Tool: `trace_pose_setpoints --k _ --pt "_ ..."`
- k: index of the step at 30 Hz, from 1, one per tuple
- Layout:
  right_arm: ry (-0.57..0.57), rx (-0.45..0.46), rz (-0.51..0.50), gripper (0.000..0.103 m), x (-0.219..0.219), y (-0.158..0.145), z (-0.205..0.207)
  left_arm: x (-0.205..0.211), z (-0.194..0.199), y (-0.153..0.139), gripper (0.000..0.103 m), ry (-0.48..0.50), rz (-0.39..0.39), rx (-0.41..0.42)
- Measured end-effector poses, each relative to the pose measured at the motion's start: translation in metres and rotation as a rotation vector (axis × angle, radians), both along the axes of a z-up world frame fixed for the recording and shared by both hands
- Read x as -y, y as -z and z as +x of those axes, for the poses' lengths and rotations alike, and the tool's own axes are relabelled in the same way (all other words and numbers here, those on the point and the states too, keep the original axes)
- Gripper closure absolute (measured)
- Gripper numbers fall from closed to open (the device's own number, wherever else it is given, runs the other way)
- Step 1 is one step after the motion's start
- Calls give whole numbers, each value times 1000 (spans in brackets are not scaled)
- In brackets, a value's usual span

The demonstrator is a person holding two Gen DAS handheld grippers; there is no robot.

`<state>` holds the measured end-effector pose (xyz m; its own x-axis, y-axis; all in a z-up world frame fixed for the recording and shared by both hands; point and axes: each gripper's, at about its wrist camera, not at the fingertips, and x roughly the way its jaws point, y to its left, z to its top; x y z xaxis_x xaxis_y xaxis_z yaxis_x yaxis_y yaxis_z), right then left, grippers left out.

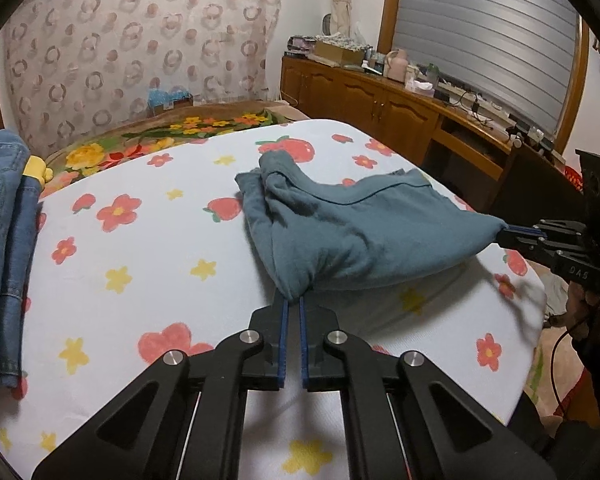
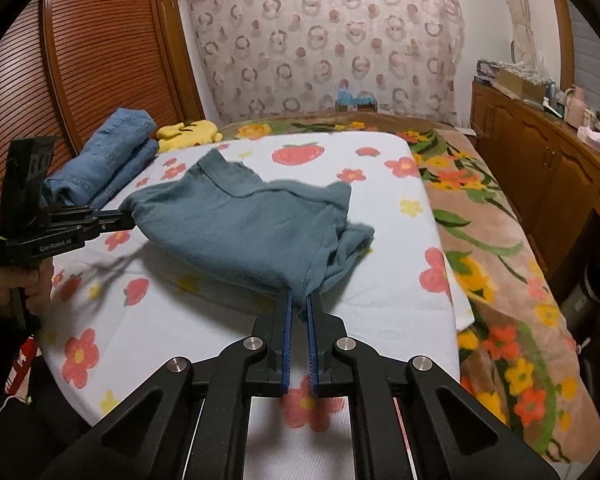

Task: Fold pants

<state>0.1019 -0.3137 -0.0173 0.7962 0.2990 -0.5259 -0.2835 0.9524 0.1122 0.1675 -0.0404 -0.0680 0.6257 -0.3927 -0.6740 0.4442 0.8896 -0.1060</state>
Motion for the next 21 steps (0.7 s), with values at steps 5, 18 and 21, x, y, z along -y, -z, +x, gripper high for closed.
trace_pose_setpoints --k 5,18,21 --pt "-27 2 -5 97 -8 0 -14 -3 -16 -3 98 2 8 1" --pt "-58 -70 28 97 -4 15 -25 -8 -52 8 97 7 11 -33" --pt "-53 -77 39 97 -1 15 -27 -4 -54 11 97 8 18 -40"
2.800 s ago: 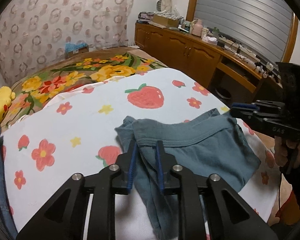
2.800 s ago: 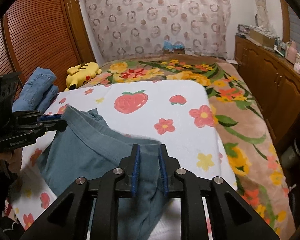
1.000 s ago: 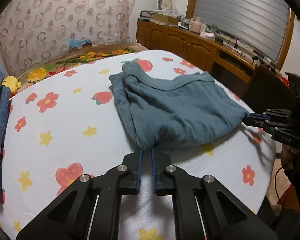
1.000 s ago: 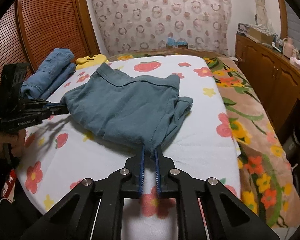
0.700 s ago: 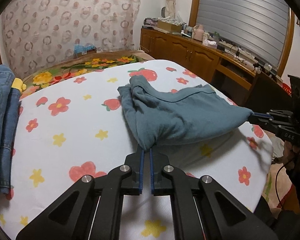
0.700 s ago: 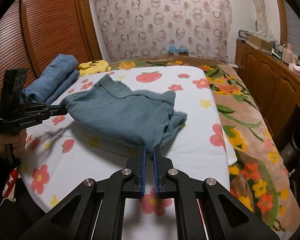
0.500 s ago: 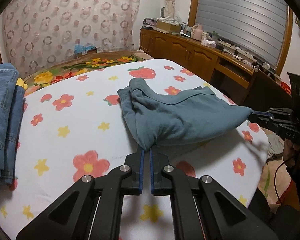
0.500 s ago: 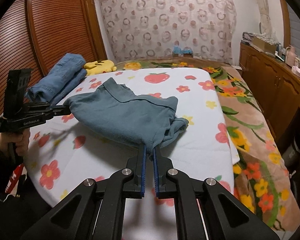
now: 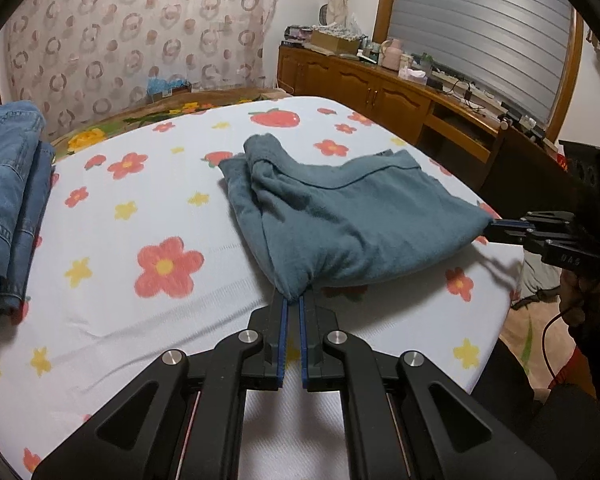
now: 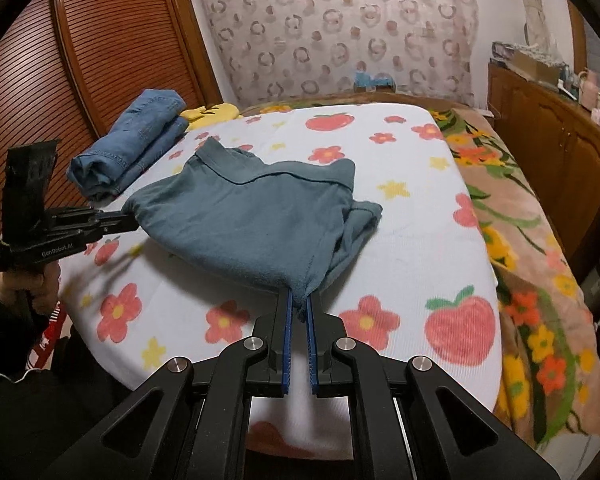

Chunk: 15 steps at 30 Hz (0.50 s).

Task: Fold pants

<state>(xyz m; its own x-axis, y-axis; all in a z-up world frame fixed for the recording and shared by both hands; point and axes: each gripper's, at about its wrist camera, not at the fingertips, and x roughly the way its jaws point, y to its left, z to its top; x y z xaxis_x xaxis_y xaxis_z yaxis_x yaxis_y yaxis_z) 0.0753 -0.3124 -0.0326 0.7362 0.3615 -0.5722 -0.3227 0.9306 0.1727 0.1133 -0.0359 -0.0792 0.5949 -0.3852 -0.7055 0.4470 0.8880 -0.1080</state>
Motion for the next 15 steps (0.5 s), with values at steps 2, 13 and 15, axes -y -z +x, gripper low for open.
trace_pose_setpoints --k 2,13,15 --pt "4 -3 6 97 0 -2 -1 2 -1 0 97 -4 7 0" --pt "7 -11 -1 97 -5 3 -2 2 -7 -4 82 -37 41 9" --pt "8 -8 -5 97 -5 2 -3 -1 -8 -7 70 -42 44 17"
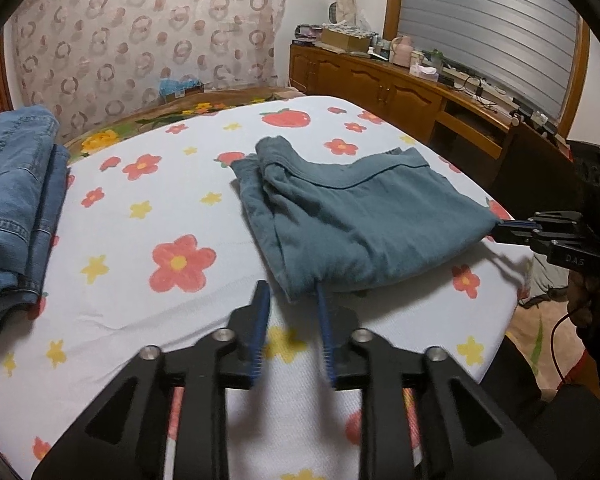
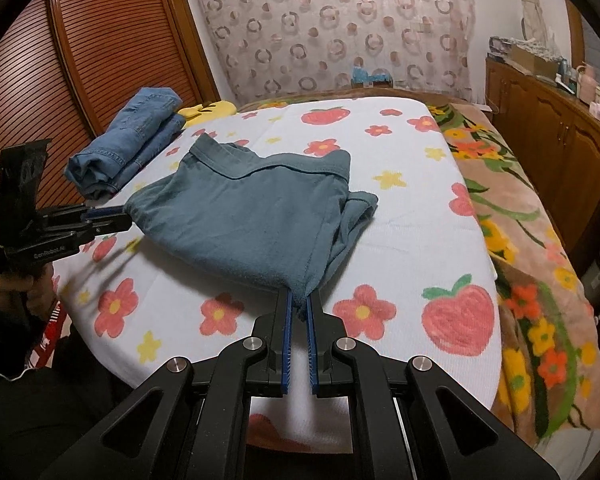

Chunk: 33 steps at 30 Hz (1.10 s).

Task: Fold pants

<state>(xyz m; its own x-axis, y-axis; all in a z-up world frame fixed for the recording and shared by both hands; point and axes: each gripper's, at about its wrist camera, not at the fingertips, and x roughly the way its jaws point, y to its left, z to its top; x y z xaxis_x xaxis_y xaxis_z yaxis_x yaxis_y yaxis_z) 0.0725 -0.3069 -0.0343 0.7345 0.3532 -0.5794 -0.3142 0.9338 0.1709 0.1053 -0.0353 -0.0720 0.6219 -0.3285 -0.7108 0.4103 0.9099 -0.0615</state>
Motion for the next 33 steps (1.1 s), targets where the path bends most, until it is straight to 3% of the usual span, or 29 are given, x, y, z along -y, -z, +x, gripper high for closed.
trace_pose_setpoints --k 2,5,8,9,16,24,31,33 --pt "1 3 0 97 0 -1 -2 -4 -1 -4 55 -9 -6 14" --pt "1 6 -2 97 2 -2 -4 -9 1 -9 54 -24 -18 24" --pt "5 10 -5 97 4 -3 -8 -11 4 -11 29 -29 -18 34" --pt "7 12 -6 97 5 -4 -9 -11 5 -12 26 -29 -23 34" --pt "56 52 -17 96 15 -15 -13 -2 25 -15 26 -15 -33 35" --pt "65 84 -24 69 6 -22 7 11 53 -13 26 11 -34 14" --pt "43 60 -40 68 -6 -18 50 22 80 -9 27 33 -12 0" --pt "34 49 -40 68 -7 -17 62 22 88 -8 34 29 -15 0"
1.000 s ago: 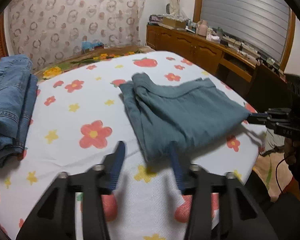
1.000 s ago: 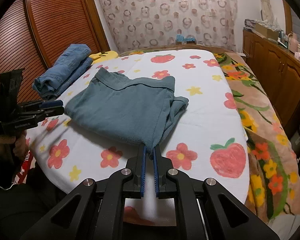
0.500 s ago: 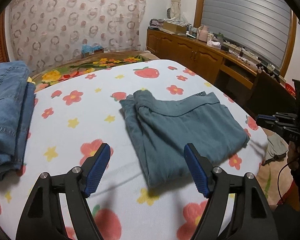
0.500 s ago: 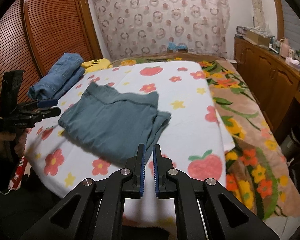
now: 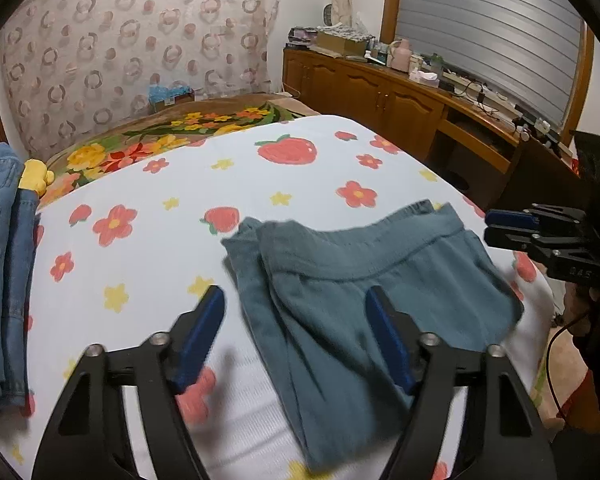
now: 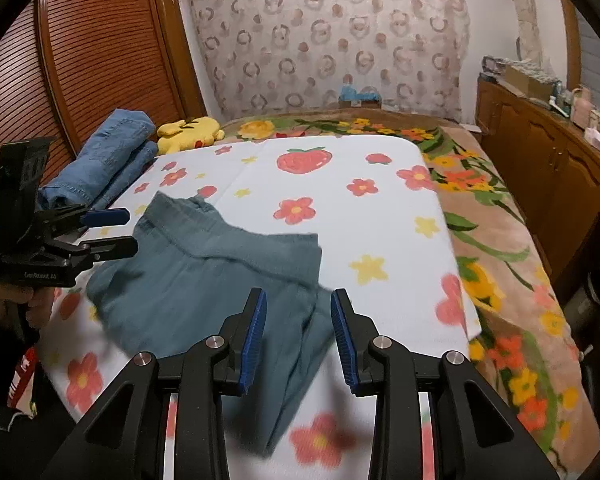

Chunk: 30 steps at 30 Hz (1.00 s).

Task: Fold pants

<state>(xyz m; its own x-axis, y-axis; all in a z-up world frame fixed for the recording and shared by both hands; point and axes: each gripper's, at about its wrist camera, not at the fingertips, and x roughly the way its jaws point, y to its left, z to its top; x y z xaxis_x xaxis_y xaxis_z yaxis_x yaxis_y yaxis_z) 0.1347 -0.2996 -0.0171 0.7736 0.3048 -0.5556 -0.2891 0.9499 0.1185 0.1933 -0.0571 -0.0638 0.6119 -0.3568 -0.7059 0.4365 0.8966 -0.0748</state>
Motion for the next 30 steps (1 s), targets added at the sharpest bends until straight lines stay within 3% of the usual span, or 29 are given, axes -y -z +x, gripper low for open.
trace_pose_setpoints --k 7,10,11,12,14,18,23,26,29,30 --pt "-28 -51 -11 68 -1 6 33 2 20 5 57 30 -8 -23" --pt "-42 -57 -4 68 -1 7 39 5 29 7 76 56 -17 -33" --pt "-51 -55 1 84 -1 6 40 5 30 7 86 62 -22 -36" --pt "-59 -48 8 93 1 4 41 5 32 6 89 68 -26 -35" --pt "-63 -13 14 93 3 0 37 1 33 -1 90 64 -58 -5" --pt "-22 39 51 94 8 -7 32 2 43 -5 90 54 -73 4" --pt "-8 -22 26 94 4 3 38 7 58 8 88 42 -38 -39" --pt "5 -40 42 84 8 1 37 3 58 9 72 34 -29 -55" --pt "37 -47 35 65 10 -7 32 0 54 8 53 22 3 -40" --pt "50 -49 33 63 11 -7 28 -1 52 7 52 22 8 -40"
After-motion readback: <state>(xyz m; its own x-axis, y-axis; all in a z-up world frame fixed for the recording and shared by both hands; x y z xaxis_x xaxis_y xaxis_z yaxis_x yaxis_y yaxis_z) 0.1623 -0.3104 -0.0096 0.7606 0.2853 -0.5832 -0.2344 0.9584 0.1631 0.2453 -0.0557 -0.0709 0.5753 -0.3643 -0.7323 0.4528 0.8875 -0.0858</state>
